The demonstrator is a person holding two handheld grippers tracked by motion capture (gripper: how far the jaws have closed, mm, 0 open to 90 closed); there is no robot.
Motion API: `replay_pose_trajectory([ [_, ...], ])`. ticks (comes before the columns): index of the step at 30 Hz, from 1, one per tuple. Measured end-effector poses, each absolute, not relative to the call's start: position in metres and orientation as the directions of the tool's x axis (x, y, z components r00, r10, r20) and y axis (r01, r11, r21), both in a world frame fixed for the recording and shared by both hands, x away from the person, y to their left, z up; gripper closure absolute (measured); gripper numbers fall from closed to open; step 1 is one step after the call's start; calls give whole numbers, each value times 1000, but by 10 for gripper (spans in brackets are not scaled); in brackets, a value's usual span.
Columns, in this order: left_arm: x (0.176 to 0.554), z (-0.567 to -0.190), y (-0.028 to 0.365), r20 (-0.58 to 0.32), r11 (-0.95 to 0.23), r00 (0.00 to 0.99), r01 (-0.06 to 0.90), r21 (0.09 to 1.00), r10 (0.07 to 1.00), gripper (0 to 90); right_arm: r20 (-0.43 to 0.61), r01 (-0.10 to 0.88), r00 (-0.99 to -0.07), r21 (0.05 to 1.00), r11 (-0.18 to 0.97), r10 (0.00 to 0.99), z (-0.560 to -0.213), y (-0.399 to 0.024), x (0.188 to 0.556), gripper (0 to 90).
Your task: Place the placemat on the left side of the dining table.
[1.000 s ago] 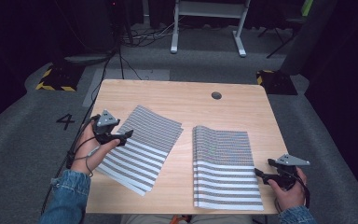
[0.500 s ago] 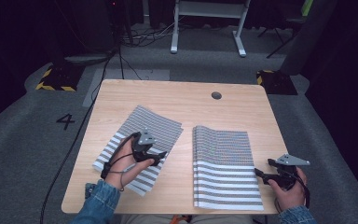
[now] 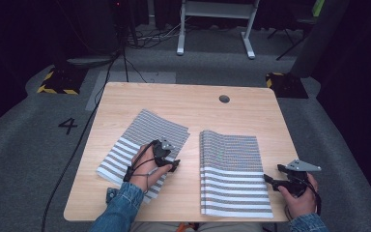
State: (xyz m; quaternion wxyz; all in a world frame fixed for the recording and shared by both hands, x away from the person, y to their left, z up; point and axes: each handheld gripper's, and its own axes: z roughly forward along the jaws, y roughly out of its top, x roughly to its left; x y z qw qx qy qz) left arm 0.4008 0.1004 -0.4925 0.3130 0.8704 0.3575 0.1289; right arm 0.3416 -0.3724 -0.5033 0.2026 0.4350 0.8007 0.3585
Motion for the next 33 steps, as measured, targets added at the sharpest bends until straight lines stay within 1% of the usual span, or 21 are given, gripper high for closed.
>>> replay_pose_trajectory([
  [1,400,-493,101,-15,-539,705,555,634,709,284,-17,550,-541,749,369,841,-503,-373,342,223],
  [4,399,-491,106,14,-548,696,553,628,718,292,-17,550,-541,750,369,841,-503,-373,342,223],
  [6,399,-492,111,-9,-531,684,573,624,729,295,-16,550,-541,750,368,841,-503,-373,342,223],
  [7,400,-492,114,-13,-519,680,571,636,733,280,-9,553,-537,751,360,843,-503,-372,341,223],
  [9,401,-493,118,-28,-511,688,566,647,725,289,-16,550,-541,750,368,841,-503,-373,342,223],
  [10,401,-493,118,-40,-511,693,567,647,719,307,-16,550,-541,750,368,841,-503,-373,342,224],
  [11,401,-493,120,-30,-514,692,564,647,721,353,-16,550,-540,749,368,841,-503,-373,342,223],
  [12,403,-493,123,-25,-522,703,551,652,711,353,-16,550,-540,749,368,841,-503,-373,342,223],
  [13,403,-493,125,-40,-505,696,558,659,717,390,-12,552,-538,751,363,843,-503,-372,342,224],
  [14,405,-493,130,-50,-496,697,557,666,715,467,-16,550,-541,749,368,841,-503,-373,342,223],
  [15,406,-494,133,-80,-473,694,566,675,716,467,-16,550,-541,749,368,841,-503,-373,342,223],
  [17,408,-494,140,-106,-448,688,573,686,718,549,-13,551,-539,751,364,842,-503,-372,342,224],
  [19,408,-493,141,-94,-454,684,573,682,723,656,-16,550,-541,750,368,841,-503,-373,342,224],
  [20,407,-492,139,-75,-467,686,568,677,724,717,-12,552,-539,750,364,842,-503,-372,342,223],
  [21,406,-491,138,-44,-489,688,557,671,724,754,-17,550,-541,749,369,841,-503,-373,342,223],
  [22,405,-490,136,-22,-506,692,549,665,722,821,-17,550,-541,750,368,841,-503,-373,342,224],
  [23,403,-489,134,-30,-510,693,559,654,721,827,-12,552,-538,751,363,843,-503,-372,342,224],
  [24,401,-489,134,-32,-503,693,553,664,720,827,-12,552,-538,751,363,843,-503,-372,342,224],
  [27,392,-490,134,-88,-480,711,554,680,698,842,-17,550,-541,750,368,841,-503,-373,342,224],
  [31,380,-488,135,-118,-486,746,536,690,655,850,-13,551,-539,750,364,842,-503,-372,342,224],
  [33,376,-485,137,-114,-505,771,513,694,626,852,-18,549,-541,749,370,841,-503,-373,342,224],
])
